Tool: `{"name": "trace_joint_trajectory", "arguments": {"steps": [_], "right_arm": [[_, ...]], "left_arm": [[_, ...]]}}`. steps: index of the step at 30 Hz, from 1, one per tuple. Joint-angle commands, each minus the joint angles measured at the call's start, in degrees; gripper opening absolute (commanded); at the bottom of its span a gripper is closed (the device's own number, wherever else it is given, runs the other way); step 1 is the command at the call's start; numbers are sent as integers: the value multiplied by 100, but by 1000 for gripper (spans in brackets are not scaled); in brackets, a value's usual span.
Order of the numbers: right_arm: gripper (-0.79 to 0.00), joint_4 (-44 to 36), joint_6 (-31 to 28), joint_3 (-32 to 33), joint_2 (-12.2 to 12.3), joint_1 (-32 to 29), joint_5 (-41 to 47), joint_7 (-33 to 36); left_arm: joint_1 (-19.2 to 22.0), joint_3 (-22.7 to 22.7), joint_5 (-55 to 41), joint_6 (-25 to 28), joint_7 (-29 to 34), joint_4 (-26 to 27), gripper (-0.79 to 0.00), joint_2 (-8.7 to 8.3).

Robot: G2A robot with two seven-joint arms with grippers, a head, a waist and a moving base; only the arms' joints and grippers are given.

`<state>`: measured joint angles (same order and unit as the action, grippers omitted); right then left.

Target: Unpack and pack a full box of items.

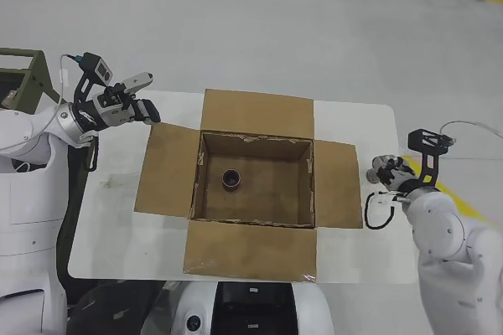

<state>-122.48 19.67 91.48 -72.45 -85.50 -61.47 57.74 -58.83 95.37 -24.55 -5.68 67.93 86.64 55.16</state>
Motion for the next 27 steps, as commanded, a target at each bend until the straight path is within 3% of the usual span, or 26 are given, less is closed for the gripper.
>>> {"name": "trace_joint_trajectory", "arguments": {"steps": [1, 19, 27], "right_arm": [[-785, 125, -24, 78, 7, -4, 36, 2], [-785, 471, 65, 535, 25, -680, 423, -290], [-785, 863, 40, 367, 18, -700, 516, -443]], "left_arm": [[0, 0, 0, 0, 0, 0, 0, 0], [0, 0, 0, 0, 0, 0, 0, 0], [0, 0, 0, 0, 0, 0, 0, 0]]}}
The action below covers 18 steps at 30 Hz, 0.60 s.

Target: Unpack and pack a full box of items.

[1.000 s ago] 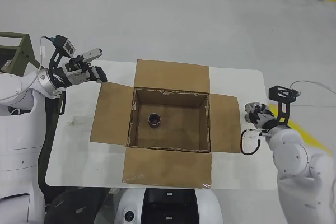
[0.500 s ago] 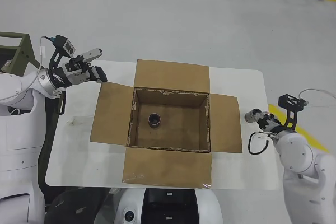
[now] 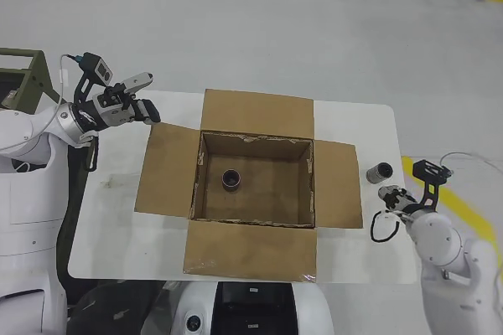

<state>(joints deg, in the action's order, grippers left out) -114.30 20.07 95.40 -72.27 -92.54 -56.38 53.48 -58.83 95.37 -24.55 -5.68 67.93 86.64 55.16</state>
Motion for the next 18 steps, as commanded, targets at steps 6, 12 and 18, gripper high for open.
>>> {"name": "trace_joint_trajectory", "arguments": {"steps": [6, 12, 18], "right_arm": [[-785, 518, -34, -265, 5, 142, -237, -58], [-785, 1032, -149, -523, -3, 397, -334, -188], [-785, 1273, -70, -606, -10, 511, -370, -313]], "left_arm": [[0, 0, 0, 0, 0, 0, 0, 0], [0, 0, 0, 0, 0, 0, 0, 0], [0, 0, 0, 0, 0, 0, 0, 0]]}}
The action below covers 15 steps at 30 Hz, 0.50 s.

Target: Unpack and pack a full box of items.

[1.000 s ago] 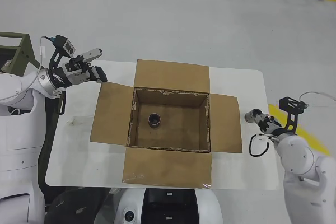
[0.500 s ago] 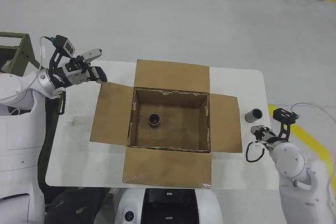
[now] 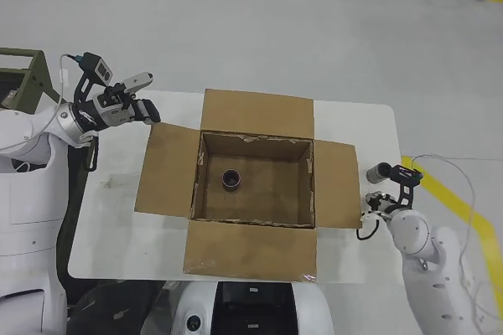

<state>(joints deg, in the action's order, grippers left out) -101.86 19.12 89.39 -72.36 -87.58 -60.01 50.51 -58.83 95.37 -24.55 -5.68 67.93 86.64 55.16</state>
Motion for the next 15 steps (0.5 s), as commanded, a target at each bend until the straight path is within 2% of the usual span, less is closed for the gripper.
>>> {"name": "trace_joint_trajectory", "arguments": {"steps": [1, 15], "right_arm": [[-785, 59, 49, -13, -1, 28, -27, -35], [-785, 463, 206, -55, -10, 292, -39, -238]], "left_arm": [[0, 0, 0, 0, 0, 0, 0, 0], [0, 0, 0, 0, 0, 0, 0, 0]]}}
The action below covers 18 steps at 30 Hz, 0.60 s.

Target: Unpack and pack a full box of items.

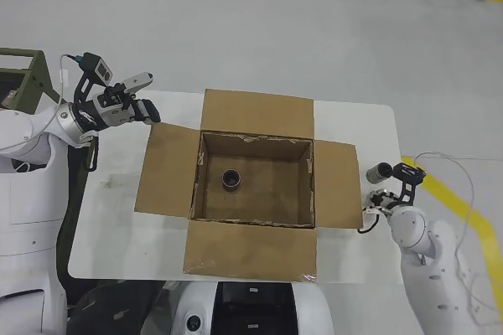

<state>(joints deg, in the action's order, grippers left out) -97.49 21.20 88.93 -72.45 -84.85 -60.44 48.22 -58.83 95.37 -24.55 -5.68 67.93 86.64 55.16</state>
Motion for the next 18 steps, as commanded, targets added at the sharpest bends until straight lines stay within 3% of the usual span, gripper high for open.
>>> {"name": "trace_joint_trajectory", "arguments": {"steps": [1, 12, 14, 18], "right_arm": [[-763, 56, 2, -19, -2, 42, -4, -22], [-705, 358, 42, -81, -8, 258, 0, -76], [-610, 391, 45, -86, -8, 276, 3, -76], [-573, 434, 68, -95, -9, 299, 16, -82]], "left_arm": [[0, 0, 0, 0, 0, 0, 0, 0], [0, 0, 0, 0, 0, 0, 0, 0], [0, 0, 0, 0, 0, 0, 0, 0], [0, 0, 0, 0, 0, 0, 0, 0]]}}
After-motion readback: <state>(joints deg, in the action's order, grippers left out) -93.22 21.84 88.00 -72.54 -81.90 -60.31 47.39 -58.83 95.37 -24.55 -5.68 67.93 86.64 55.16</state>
